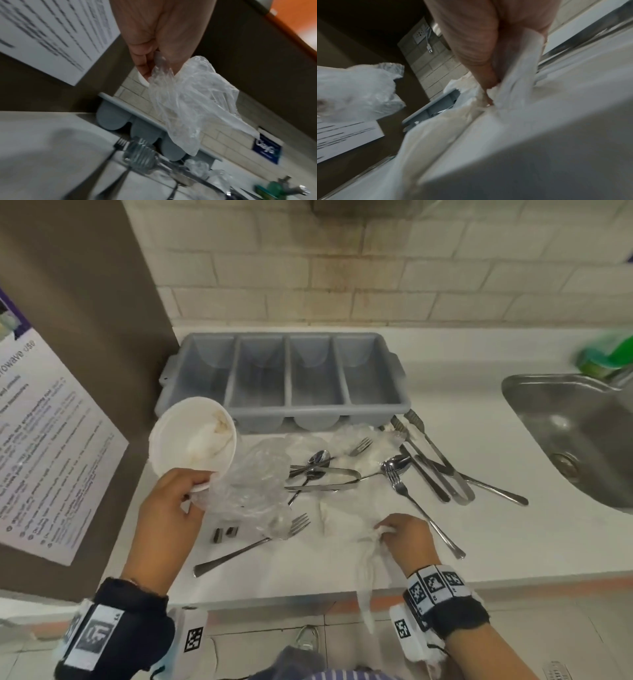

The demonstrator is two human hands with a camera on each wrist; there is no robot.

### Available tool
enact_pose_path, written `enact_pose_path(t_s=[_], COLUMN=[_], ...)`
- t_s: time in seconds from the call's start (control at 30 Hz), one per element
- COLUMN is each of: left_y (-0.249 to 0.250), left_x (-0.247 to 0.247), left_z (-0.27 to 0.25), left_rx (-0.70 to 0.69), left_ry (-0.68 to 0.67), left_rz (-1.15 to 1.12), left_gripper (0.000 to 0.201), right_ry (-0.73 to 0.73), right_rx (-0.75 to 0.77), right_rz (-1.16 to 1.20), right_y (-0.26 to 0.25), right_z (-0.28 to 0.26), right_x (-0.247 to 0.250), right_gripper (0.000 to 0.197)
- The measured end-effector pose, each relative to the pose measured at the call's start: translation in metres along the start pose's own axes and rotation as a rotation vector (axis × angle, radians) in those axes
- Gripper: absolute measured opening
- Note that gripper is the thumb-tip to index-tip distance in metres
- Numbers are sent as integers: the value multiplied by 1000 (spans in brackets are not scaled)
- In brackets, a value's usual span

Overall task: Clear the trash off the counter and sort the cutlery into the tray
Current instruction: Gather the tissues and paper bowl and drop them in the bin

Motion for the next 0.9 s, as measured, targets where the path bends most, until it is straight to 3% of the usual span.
enact_pose_path(t_s=[0.13,0.27,0.37,0.5,0.57,0.67,0.8,0.9], left_y=[34,63,90,129,149,184,237,267], left_x=[-19,-52,-72,-89,-96,-111,-145,-184], left_z=[7,14,16,9,1,-18,-64,-109], left_rx=[-140,-249,-322,-417,-468,-582,-745,-832], left_ry=[-101,-222,-307,-356,-389,-460,-616,-926], left_rz=[-162,-228,-248,-299,-306,-325,-400,-380], left_gripper=[44,42,40,50,51,43,47,53], right_ry=[215,379,530,660,736,873,1076,1269], right_rx=[-103,-158,-158,-15,83,109,-97,-339], right_rz=[26,101,293,537,606,605,611,678], right_y=[29,51,49,28,22,40,122,200], right_z=[-14,-45,-64,-83,-101,-137,-190,-233], right_x=[39,70,93,134,161,195,207,198], right_gripper=[20,20,20,37,33,30,40,29])
Point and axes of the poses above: each hand's wrist, its own z-axis towards the middle knuckle, its own x-axis out of the back of the hand, y = z × x, the point moved 1 cm from there along z, towards the middle knuckle, and after that the axes turned 6 degrees about z, right-handed, at the moved point
